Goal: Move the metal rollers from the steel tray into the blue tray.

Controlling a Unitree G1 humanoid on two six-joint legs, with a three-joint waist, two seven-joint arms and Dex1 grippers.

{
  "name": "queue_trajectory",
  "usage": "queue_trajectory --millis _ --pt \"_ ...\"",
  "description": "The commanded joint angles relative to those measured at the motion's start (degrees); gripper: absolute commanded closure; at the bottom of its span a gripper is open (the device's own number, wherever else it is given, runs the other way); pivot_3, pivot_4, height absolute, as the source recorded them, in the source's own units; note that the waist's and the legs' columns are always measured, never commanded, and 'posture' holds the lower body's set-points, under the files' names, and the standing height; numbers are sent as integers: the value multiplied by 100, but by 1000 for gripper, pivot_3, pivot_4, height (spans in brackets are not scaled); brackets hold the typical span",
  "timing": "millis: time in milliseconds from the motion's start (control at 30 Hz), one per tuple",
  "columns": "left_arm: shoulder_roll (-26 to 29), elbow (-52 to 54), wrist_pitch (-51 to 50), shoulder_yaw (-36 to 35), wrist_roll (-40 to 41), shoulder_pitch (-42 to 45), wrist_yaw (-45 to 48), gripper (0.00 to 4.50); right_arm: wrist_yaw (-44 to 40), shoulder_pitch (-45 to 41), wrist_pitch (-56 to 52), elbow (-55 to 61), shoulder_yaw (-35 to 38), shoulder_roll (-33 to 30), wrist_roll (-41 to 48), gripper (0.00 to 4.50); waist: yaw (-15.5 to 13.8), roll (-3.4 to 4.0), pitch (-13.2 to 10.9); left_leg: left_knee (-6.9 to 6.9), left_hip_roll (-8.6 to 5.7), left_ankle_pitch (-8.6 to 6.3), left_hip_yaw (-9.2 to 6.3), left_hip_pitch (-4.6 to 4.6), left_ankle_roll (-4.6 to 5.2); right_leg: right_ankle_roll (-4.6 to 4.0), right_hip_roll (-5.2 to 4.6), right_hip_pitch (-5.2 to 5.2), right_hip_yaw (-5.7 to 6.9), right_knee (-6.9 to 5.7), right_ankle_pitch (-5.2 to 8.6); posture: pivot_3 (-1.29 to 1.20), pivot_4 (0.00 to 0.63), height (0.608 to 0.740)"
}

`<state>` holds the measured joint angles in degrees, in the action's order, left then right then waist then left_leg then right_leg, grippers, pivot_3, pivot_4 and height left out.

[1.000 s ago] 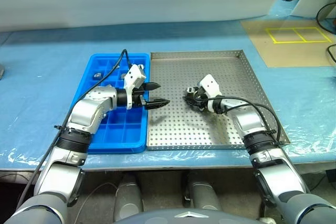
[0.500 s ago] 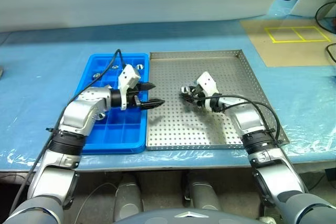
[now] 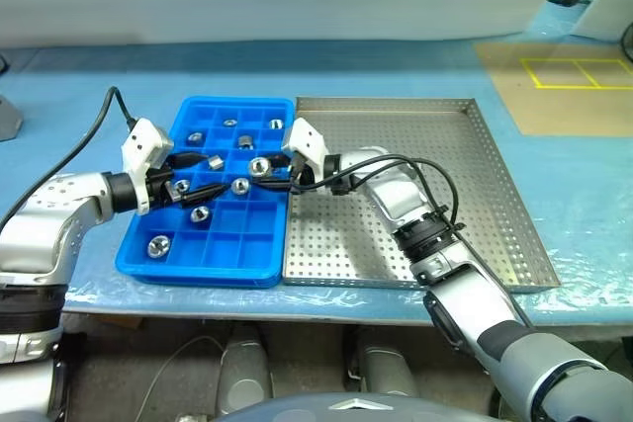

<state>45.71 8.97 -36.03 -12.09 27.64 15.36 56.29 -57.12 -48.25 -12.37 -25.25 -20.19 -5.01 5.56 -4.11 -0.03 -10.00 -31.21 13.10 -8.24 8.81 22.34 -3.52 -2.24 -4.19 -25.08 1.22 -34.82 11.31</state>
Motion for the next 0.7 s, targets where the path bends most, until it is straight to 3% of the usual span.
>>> queue_trajectory --millis 33,167,333,700 --pt "70 860 -287 -545 278 -441 -363 62 -162 -269 522 -526 -112 213 -119 2860 -76 -1 0 0 3 0 -2 3 0 -2 0 0 5 1 1 249 150 740" --pt "-47 1420 -562 -830 555 -861 -698 62 -474 -341 668 -782 -16 24 -133 2860 -261 -2 -1 -2 6 2 -8 8 -3 -4 -3 4 18 -3 3 290 150 740" --pt "-115 1699 -715 -980 776 -1238 -922 62 -1424 137 400 -15 -334 -492 -37 2860 -430 -3 0 -6 9 2 -13 -1 -5 -2 -3 19 20 -7 3 286 150 740" --pt "-7 1539 -648 -676 821 -1004 -937 62 -1001 63 706 -522 -325 -129 -397 2860 -428 -4 1 0 19 9 -11 -23 -16 -2 6 22 17 -15 4 257 150 740"
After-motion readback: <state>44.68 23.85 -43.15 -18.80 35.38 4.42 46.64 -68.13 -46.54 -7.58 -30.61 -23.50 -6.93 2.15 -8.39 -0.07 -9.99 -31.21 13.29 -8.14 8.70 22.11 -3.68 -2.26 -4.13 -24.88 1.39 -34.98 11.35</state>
